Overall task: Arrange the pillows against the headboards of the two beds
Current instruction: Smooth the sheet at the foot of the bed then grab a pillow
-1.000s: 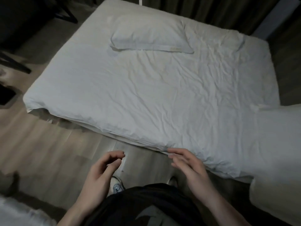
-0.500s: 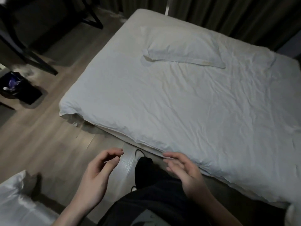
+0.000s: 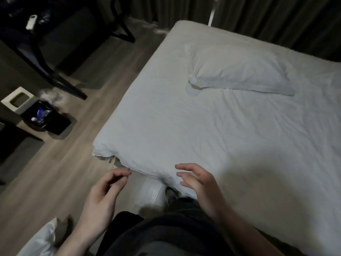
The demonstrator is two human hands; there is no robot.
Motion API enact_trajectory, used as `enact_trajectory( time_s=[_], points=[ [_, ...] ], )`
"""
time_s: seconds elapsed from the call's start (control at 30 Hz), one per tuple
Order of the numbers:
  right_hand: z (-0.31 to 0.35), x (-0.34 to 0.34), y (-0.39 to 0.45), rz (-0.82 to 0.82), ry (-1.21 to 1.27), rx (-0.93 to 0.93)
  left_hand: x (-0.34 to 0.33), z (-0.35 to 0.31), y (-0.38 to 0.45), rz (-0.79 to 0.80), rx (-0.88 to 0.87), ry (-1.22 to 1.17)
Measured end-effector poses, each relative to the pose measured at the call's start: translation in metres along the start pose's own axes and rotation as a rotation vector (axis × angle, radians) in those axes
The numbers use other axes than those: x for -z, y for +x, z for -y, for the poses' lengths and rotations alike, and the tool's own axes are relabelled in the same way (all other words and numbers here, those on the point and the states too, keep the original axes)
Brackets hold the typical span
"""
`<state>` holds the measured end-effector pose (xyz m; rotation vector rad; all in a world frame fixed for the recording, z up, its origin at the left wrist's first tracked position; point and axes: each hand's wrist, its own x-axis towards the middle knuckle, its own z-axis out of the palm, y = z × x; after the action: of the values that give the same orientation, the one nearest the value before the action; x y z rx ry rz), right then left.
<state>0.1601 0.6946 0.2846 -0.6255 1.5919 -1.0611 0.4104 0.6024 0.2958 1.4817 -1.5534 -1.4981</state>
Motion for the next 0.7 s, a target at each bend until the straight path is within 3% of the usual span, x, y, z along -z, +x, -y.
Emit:
enact_trajectory(
  time_s=[0.27, 0.7],
  points=[
    [0.024, -0.073, 0.064, -0.139, 0.069, 0.009, 0.064, -0.008, 0.114, 0.093, -0.029, -0.014],
    [0.059, -0.302, 0.092, -0.535, 0.306, -0.049, 0.263, 0.002, 0.272, 0.520, -0.041, 0.255]
  ],
)
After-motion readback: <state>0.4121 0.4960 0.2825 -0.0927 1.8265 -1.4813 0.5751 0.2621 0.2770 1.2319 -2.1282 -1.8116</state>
